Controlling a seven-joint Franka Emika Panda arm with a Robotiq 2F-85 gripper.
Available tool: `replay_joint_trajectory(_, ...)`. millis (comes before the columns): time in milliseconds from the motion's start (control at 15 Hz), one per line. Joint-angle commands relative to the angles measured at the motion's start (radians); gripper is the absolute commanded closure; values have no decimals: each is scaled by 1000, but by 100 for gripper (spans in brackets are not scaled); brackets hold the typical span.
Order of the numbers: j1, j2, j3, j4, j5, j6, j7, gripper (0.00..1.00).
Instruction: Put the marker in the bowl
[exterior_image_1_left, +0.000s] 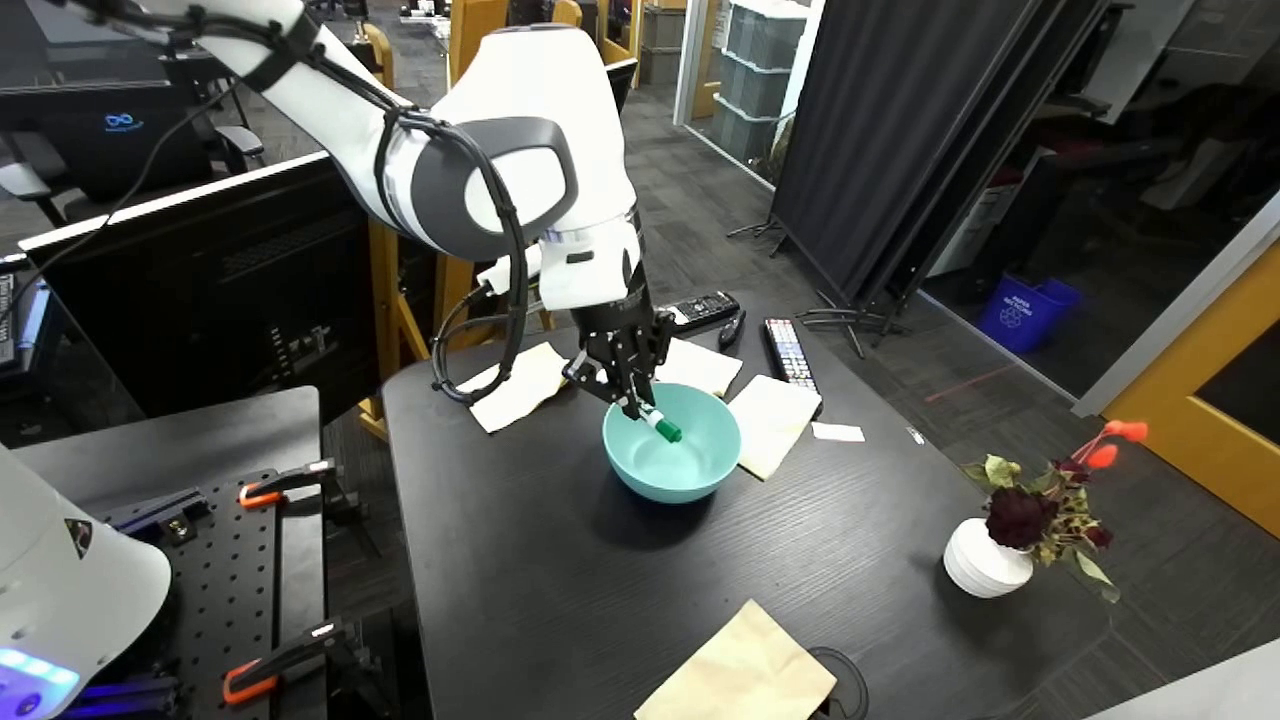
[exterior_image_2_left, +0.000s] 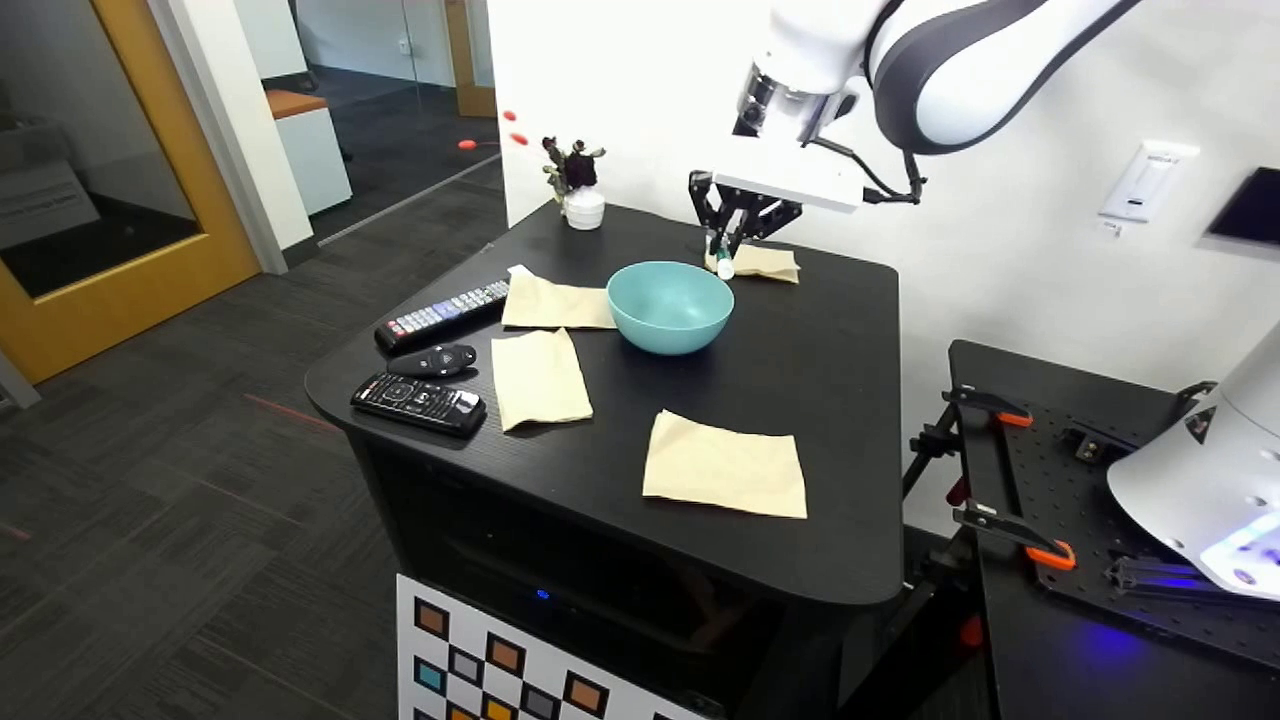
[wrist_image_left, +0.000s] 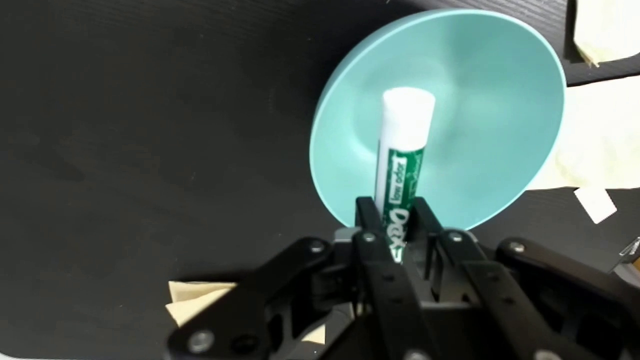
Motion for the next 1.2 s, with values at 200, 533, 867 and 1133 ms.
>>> replay_joint_trajectory(200,1,108,-10,48,-34,53,37,95)
replay_joint_trajectory(533,26,156,-43,67,-54,92,55,48)
replay_joint_trajectory(867,48,180,-63,88,-44,101,48,8)
replay_joint_trajectory(1133,59,188,-70,97,-41,109,46,0)
